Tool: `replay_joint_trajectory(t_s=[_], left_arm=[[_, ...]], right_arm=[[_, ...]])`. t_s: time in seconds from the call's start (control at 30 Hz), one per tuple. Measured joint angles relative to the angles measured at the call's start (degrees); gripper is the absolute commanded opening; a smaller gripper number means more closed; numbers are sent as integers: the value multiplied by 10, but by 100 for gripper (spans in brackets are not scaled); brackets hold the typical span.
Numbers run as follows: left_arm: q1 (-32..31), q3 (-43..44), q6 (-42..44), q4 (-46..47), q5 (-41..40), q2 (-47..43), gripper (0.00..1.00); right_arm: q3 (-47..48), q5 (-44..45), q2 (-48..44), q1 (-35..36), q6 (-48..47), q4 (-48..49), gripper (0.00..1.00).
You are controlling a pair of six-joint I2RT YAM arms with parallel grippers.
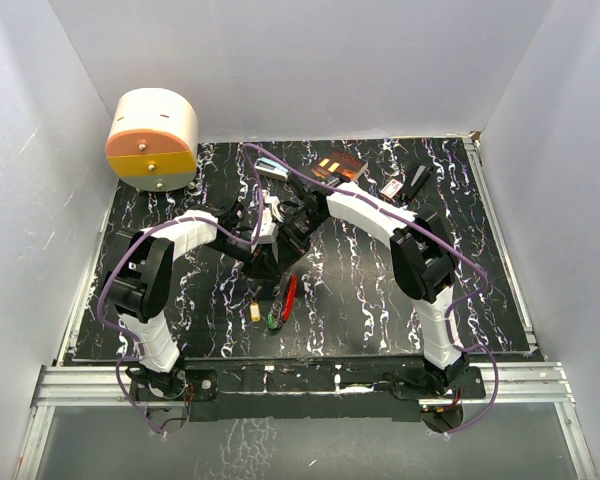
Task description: Put the keys on the keyring
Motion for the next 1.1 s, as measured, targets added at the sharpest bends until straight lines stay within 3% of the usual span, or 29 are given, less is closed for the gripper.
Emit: replay_joint_trajectory(t_s=[0.07, 0.13, 0.47, 0.9, 1.1], left_arm=[[-1, 1, -2, 0, -2, 0, 24], [-2, 2, -5, 0, -3, 0, 26], [-3, 3, -16, 10, -9, 0, 5], [-6, 3, -37, 25, -28, 0, 0], [-6, 2, -46, 31, -30, 0, 0]], right_arm=[[0, 1, 0, 0, 0, 0, 8], [0, 4, 0, 0, 0, 1, 8], [0, 12, 0, 1, 9, 5, 8], [-18, 4, 0, -1, 28, 27, 8], [-19, 9, 0, -2, 33, 31, 24]])
